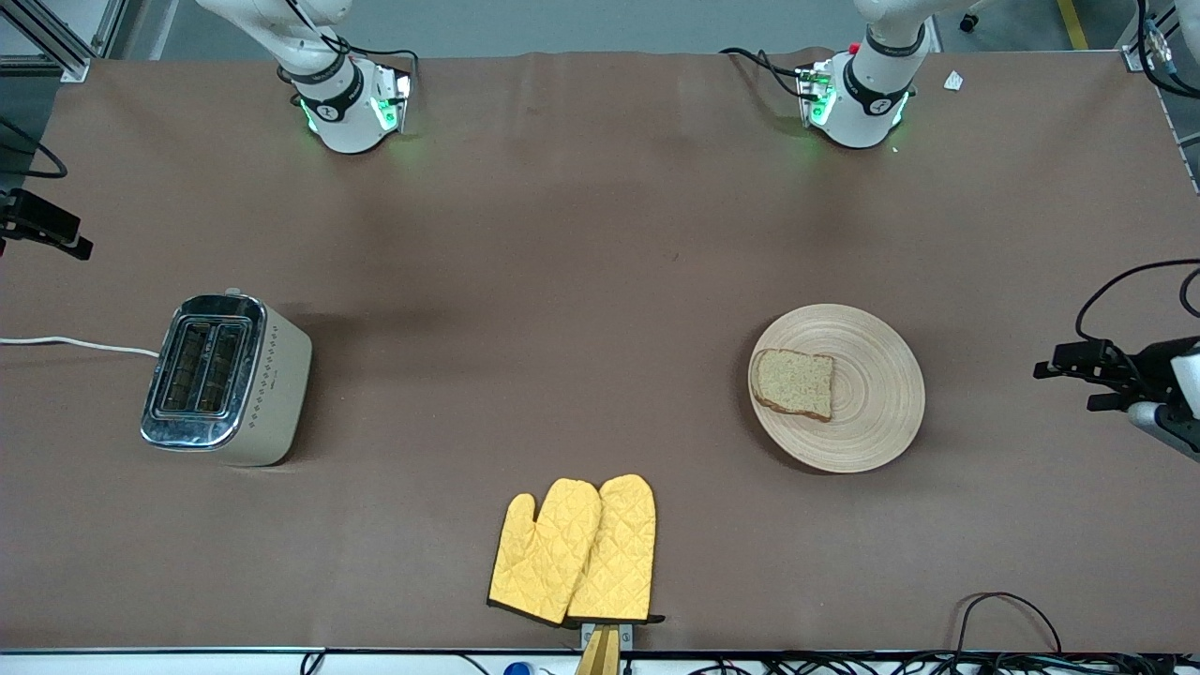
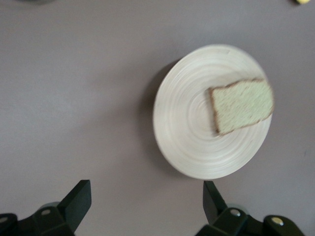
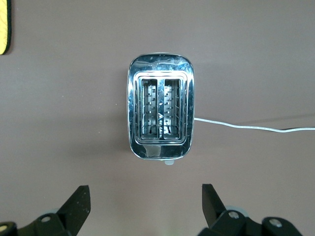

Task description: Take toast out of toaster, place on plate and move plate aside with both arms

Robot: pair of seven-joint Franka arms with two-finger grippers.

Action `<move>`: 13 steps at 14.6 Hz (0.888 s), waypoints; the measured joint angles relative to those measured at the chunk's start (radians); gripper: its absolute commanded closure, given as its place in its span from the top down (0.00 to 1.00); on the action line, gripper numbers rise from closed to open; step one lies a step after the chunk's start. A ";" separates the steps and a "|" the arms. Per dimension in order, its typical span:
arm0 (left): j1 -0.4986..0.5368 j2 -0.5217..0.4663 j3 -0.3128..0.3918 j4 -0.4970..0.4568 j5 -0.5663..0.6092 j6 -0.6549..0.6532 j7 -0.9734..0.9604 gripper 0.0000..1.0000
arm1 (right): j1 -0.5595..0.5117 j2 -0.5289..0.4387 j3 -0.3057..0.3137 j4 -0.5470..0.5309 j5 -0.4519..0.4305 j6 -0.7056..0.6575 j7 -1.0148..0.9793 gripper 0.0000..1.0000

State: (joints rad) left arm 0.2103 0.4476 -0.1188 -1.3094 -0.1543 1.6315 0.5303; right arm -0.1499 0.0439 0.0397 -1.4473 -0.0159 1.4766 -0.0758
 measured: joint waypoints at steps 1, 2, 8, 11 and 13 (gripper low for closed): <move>-0.044 -0.041 -0.005 0.000 0.012 -0.029 -0.089 1.00 | 0.000 0.000 0.000 0.009 0.000 0.000 0.000 1.00; -0.080 -0.075 -0.009 -0.002 0.024 -0.051 -0.163 1.00 | 0.000 0.000 0.000 0.016 0.000 -0.001 0.000 1.00; -0.187 -0.206 -0.020 -0.008 0.134 -0.069 -0.462 1.00 | 0.000 0.000 0.001 0.020 0.000 -0.002 0.000 1.00; -0.182 -0.261 -0.036 -0.041 0.165 -0.070 -0.499 1.00 | 0.000 0.000 0.002 0.021 0.000 -0.002 0.000 1.00; -0.165 -0.289 -0.035 -0.063 0.168 -0.070 -0.499 1.00 | 0.000 0.000 0.003 0.021 0.000 -0.002 0.000 1.00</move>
State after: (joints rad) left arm 0.0452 0.1591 -0.1542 -1.3729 0.0132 1.5612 0.0313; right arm -0.1503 0.0439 0.0425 -1.4263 -0.0159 1.4747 -0.0759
